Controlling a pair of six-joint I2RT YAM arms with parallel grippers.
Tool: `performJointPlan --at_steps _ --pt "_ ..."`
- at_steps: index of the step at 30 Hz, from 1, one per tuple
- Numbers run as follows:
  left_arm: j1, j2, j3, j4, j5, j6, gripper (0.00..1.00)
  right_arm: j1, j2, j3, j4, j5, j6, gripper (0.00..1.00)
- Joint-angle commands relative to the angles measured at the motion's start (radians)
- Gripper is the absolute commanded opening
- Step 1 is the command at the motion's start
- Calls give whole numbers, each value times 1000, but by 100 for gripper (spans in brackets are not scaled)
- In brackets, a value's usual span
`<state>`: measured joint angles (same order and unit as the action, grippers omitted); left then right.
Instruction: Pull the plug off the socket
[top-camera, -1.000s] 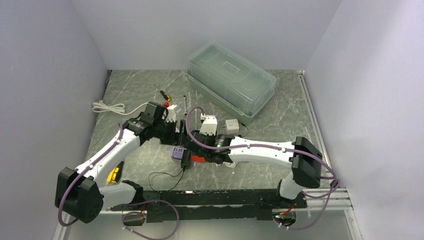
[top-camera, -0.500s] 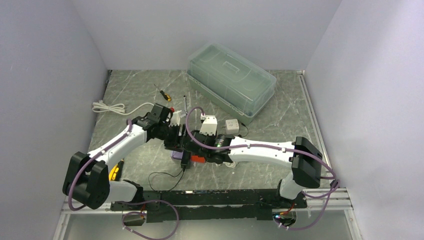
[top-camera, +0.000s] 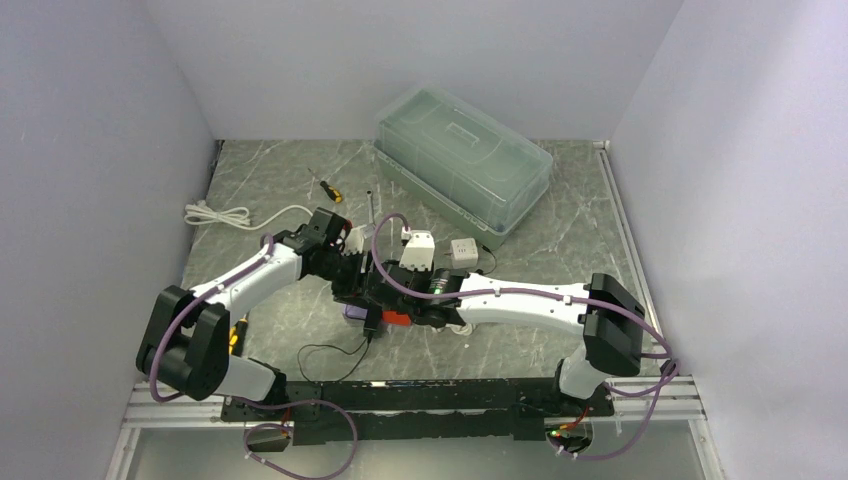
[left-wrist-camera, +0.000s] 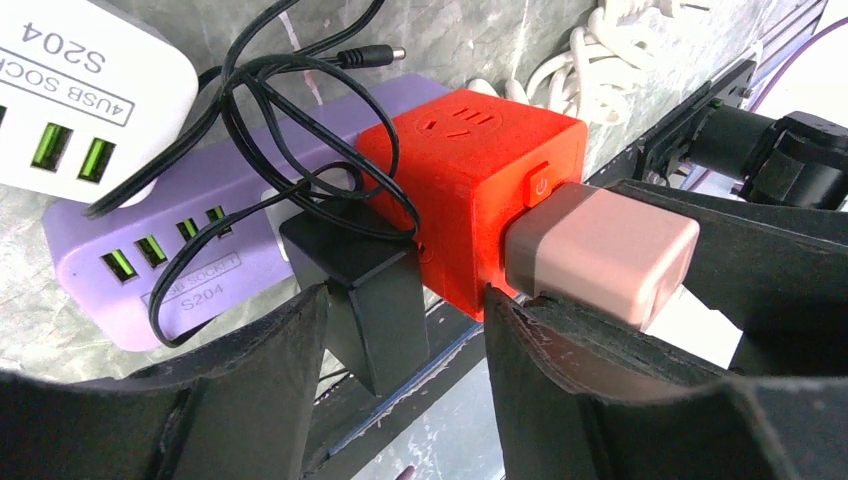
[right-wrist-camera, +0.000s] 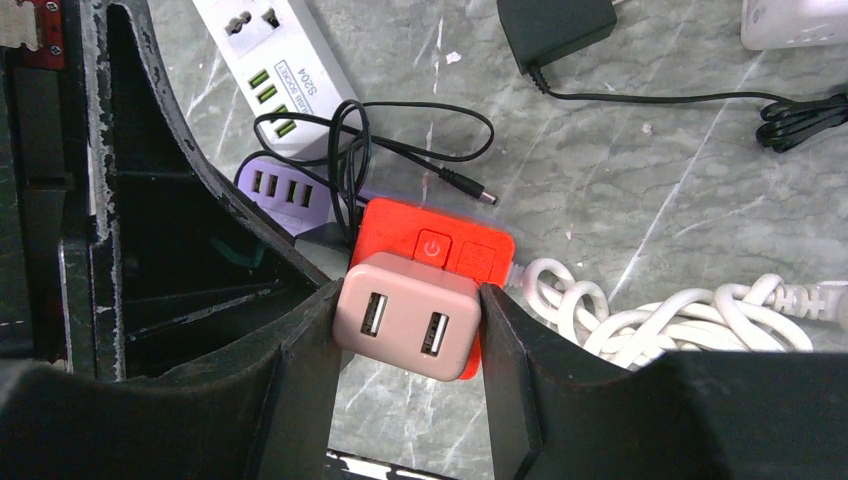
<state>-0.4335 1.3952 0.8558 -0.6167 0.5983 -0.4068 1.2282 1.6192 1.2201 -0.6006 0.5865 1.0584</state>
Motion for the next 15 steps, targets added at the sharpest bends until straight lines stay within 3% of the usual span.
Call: performJointPlan --at_steps 1,8,15 --pt "-4 24 10 44 39 -22 61 -4 -34 7 16 1 25 8" --pt "-5 38 24 -28 -89 -2 52 -4 -28 16 18 5 20 7" --pt "-24 50 28 -54 -121 6 50 7 14 69 -22 35 17 5"
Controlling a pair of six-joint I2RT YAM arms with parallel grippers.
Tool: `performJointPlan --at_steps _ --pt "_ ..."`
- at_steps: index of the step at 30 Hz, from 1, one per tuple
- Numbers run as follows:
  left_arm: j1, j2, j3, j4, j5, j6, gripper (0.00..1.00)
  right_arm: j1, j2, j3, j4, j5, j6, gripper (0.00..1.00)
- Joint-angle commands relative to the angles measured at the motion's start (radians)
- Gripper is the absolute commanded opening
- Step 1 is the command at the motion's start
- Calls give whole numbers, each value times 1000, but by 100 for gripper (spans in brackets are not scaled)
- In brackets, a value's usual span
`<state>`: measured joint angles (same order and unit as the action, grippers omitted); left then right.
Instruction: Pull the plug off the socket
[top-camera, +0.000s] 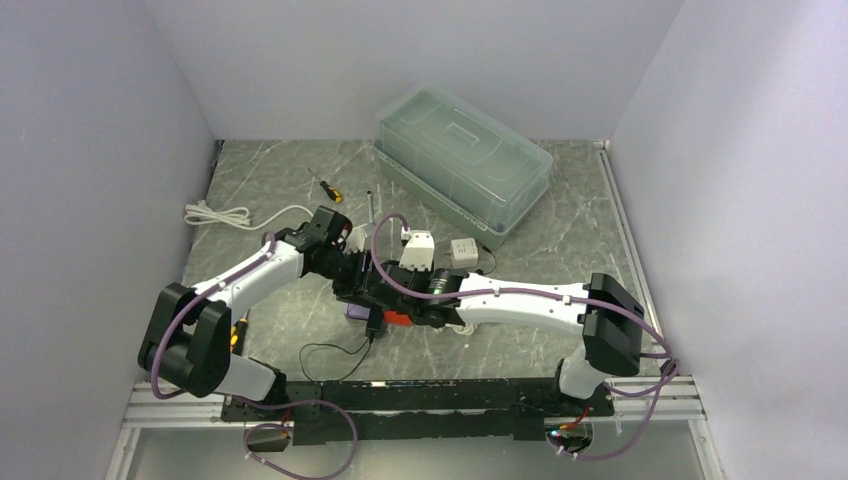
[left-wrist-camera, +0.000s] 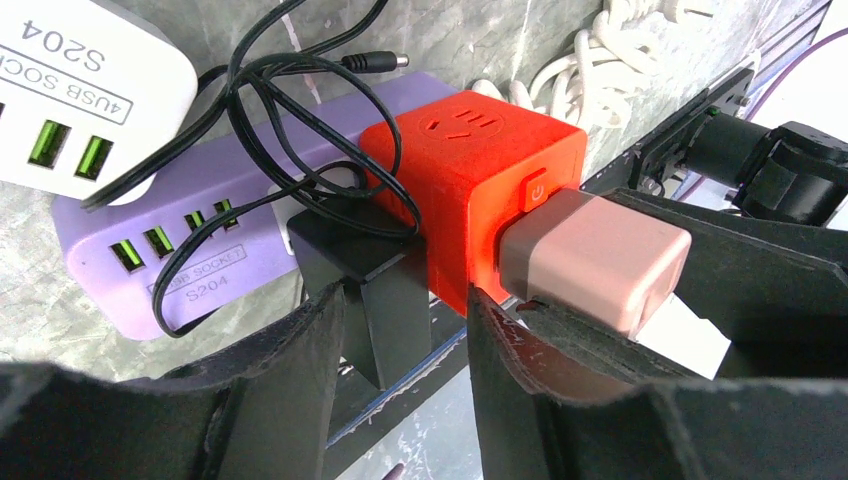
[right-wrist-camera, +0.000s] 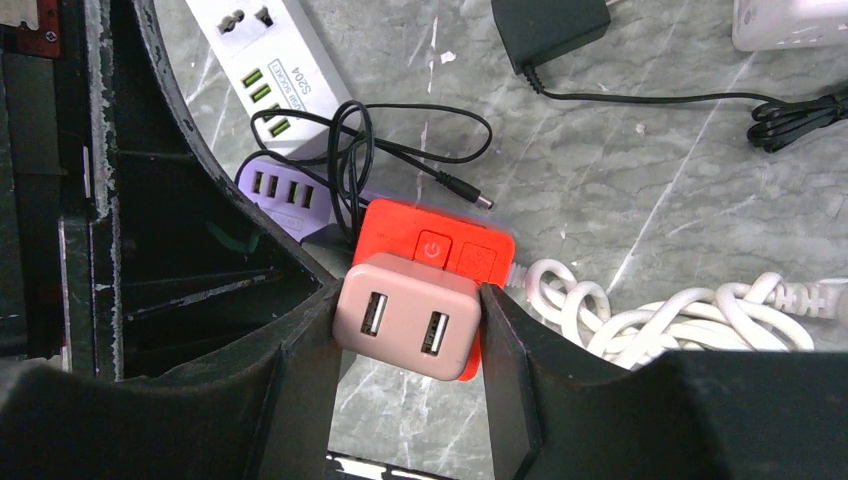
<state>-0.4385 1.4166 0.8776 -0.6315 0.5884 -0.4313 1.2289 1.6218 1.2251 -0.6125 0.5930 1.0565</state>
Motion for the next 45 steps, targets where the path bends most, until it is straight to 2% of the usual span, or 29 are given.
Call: performJointPlan --at_steps 1,9,20,27,37,45 --pt "-22 32 7 -39 -112 31 50 8 16 76 -20 34 20 5" --pt "-38 53 16 -59 -146 37 49 17 32 97 -33 42 19 4" --pt "-58 59 22 -68 -174 38 49 -3 -56 -16 47 0 34 4" --pt "-67 54 23 -69 -185 37 49 5 -29 25 27 12 30 2" --pt "-70 59 26 -71 -188 37 49 41 77 163 -100 85 35 0" --pt "-72 67 27 -73 -191 37 49 30 15 94 -38 55 36 0"
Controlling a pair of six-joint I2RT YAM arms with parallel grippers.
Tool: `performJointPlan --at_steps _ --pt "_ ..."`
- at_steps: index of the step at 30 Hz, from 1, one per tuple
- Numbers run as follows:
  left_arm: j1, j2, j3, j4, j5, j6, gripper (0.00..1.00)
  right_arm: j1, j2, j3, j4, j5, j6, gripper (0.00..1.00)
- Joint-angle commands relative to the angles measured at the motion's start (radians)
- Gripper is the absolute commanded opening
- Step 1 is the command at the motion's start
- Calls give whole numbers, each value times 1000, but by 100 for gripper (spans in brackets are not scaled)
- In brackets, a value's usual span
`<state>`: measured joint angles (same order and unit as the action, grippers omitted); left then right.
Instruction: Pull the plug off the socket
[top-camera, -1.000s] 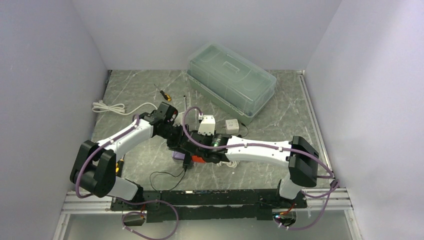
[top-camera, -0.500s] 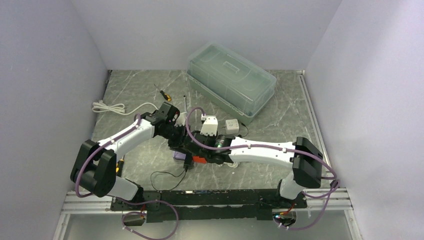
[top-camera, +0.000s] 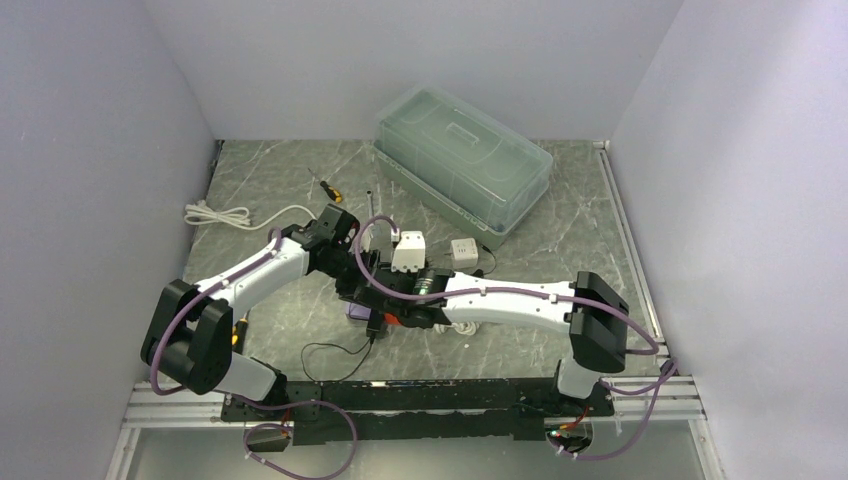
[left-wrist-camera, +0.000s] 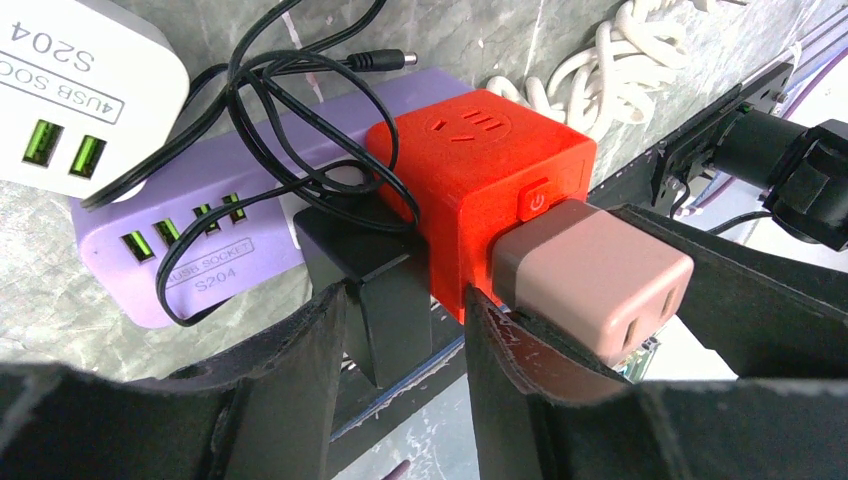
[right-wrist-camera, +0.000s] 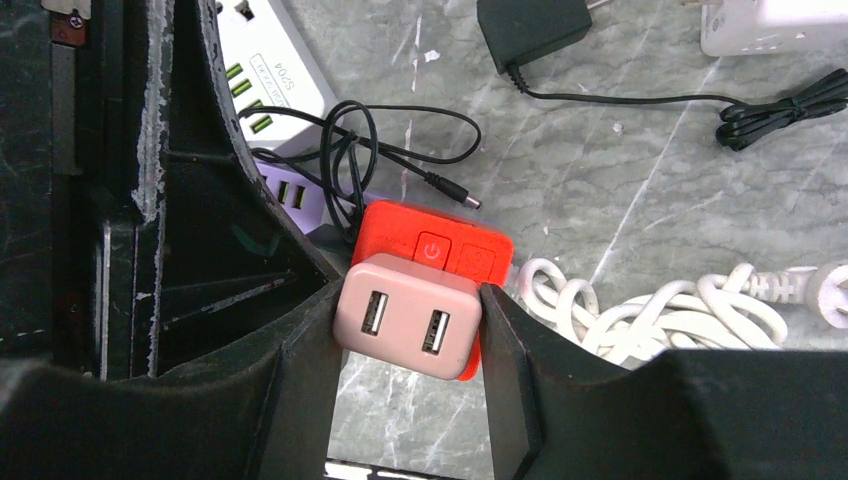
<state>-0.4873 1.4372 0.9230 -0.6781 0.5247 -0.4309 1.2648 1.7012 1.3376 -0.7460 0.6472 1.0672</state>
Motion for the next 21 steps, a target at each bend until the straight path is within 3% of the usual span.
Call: performJointPlan --at_steps 1,7,21 --pt "-23 48 -18 -26 -127 37 49 -13 -79 -38 114 -13 23 0" --pt "-25 55 -15 -26 -130 38 49 -38 -123 -100 168 -47 26 0" --pt "-27 64 -12 -28 -136 38 48 27 17 107 -46 83 42 0"
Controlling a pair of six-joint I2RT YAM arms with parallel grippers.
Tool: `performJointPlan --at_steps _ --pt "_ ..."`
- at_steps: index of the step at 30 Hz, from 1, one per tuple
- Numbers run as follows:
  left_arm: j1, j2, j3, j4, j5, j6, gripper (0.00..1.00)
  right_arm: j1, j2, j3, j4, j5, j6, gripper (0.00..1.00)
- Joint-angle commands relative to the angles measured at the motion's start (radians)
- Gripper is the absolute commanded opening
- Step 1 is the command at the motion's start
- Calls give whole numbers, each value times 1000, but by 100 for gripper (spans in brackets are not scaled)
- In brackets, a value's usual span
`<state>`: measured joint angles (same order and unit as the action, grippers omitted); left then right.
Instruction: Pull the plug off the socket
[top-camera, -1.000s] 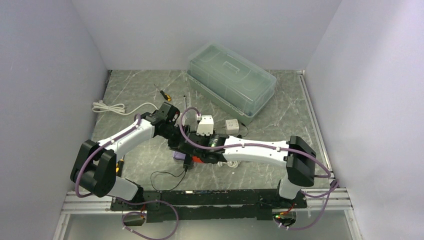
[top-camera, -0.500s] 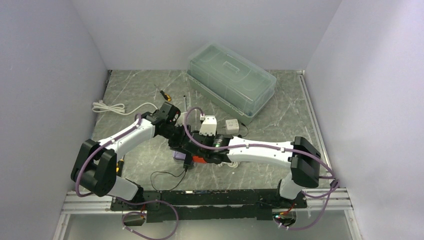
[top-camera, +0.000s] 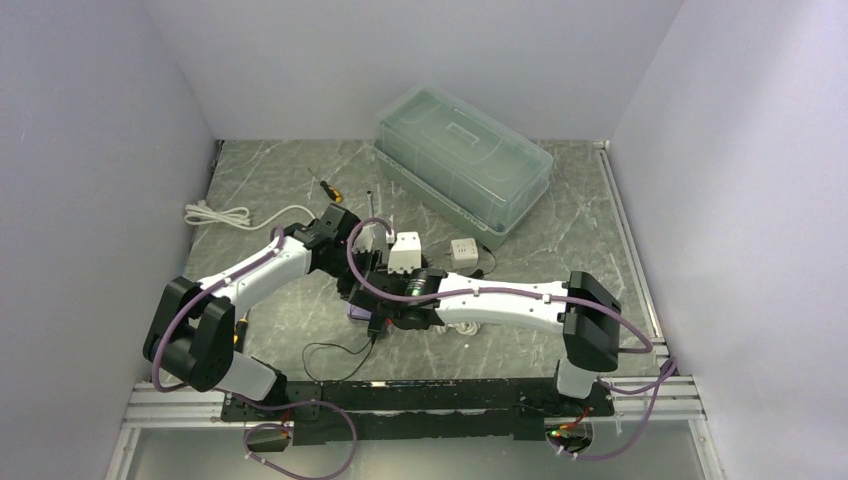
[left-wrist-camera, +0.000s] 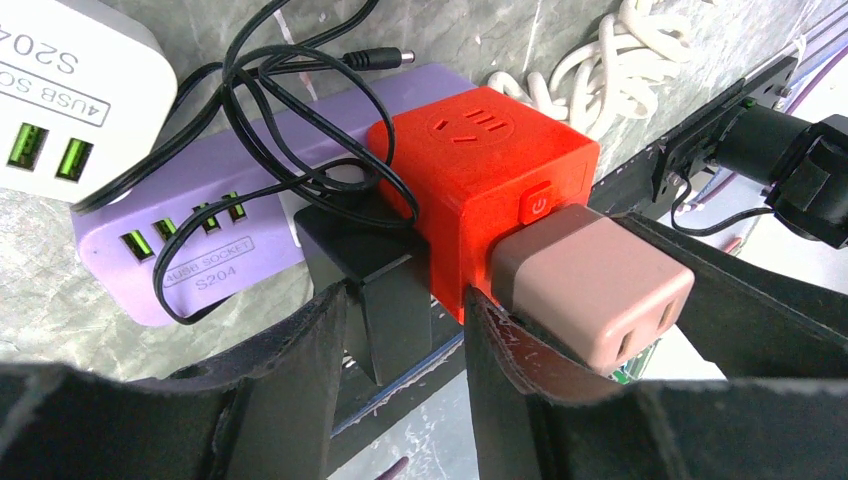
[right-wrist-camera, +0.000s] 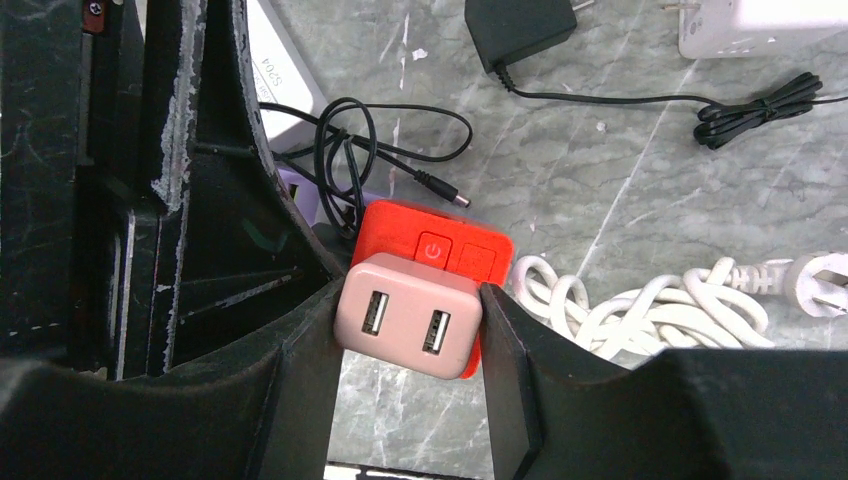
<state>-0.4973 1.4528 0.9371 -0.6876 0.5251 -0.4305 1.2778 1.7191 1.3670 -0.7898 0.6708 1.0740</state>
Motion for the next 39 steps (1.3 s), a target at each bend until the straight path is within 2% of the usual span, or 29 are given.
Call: performJointPlan --at_steps 1,11,25,29,36,39 --pt "-17 49 -26 -19 -137 37 48 15 -5 68 8 56 34 0" --pt "-17 54 -24 -20 -138 38 48 -48 -153 -135 211 -67 20 0" --pt "-17 64 -23 -20 -137 41 48 21 4 97 -19 76 32 0" --pt "-17 64 -22 -19 -136 41 48 18 -24 66 17 62 26 0" --pt "-18 73 -22 -18 -133 40 48 -30 -133 -89 206 -54 -1 0" --pt "-18 75 -20 -18 -134 40 48 -29 -121 -64 164 -30 2 0"
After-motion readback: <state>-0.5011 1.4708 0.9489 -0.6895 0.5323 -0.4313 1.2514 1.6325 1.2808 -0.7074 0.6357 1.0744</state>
